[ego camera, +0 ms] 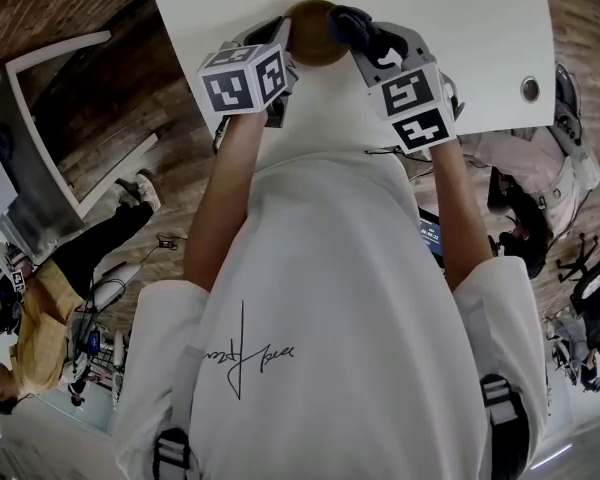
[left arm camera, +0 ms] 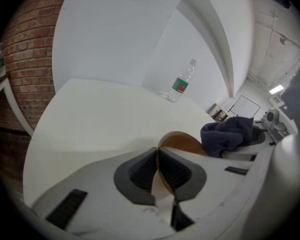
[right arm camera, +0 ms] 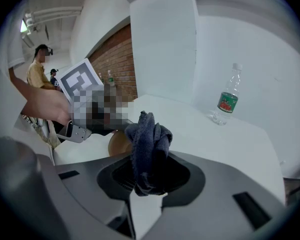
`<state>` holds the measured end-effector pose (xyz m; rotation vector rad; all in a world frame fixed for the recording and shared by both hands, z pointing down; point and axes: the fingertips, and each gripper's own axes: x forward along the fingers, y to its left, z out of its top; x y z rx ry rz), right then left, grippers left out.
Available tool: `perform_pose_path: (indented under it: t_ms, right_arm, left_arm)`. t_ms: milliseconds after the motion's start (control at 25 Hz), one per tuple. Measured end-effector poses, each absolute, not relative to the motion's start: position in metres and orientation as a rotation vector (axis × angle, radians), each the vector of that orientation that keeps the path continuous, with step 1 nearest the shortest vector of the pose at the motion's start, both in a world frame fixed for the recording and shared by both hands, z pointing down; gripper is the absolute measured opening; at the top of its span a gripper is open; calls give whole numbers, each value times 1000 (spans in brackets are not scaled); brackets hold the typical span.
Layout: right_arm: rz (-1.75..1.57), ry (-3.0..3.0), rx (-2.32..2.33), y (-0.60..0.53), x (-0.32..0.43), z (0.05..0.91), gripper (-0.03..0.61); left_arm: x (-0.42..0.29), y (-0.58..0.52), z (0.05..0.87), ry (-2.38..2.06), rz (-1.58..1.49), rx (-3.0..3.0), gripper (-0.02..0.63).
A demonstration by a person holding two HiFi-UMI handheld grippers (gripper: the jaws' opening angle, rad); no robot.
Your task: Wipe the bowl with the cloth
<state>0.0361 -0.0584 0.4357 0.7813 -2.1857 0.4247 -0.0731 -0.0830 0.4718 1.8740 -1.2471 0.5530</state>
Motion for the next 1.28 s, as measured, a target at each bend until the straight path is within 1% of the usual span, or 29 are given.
perform_pose_path:
  t_ms: [1000, 1280]
  right_arm:
    - [514, -2151, 794, -14, 28, 437, 101]
    - [509, -2161, 769, 0, 23, 438, 100]
  left_arm:
    - [-76, -80, 469, -1264, 548, 1883, 9]
    - [-77, -79, 468, -1282, 546, 1896, 21]
